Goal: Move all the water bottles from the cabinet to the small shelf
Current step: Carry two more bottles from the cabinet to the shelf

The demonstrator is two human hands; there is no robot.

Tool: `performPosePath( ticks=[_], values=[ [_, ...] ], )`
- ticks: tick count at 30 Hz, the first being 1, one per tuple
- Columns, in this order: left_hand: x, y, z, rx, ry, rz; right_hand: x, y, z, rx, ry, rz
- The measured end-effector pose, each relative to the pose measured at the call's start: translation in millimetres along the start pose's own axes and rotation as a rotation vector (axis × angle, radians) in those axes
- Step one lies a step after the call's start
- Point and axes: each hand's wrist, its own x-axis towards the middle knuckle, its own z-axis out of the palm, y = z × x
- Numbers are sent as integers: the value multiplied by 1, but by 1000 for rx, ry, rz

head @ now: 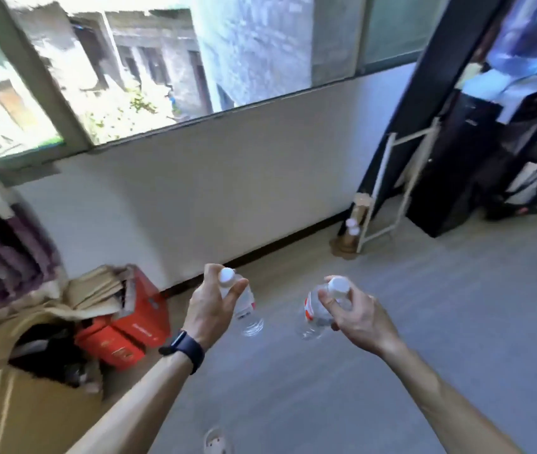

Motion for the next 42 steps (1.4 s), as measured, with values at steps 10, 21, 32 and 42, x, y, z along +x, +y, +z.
performPosePath(
  ticks=[10, 21, 32, 42],
  values=[
    [78, 290, 223, -7, -414, 464, -47, 152, -257, -1, 603, 299],
    [156, 510, 456, 99, -615, 906, -7, 295, -472, -170, 803, 589],
    [165, 699, 671, 150, -753, 999, 9, 425, -678, -136, 978, 704],
    [140, 868, 866, 313, -665, 1148, 30, 576, -872, -186, 925, 694]
  ],
)
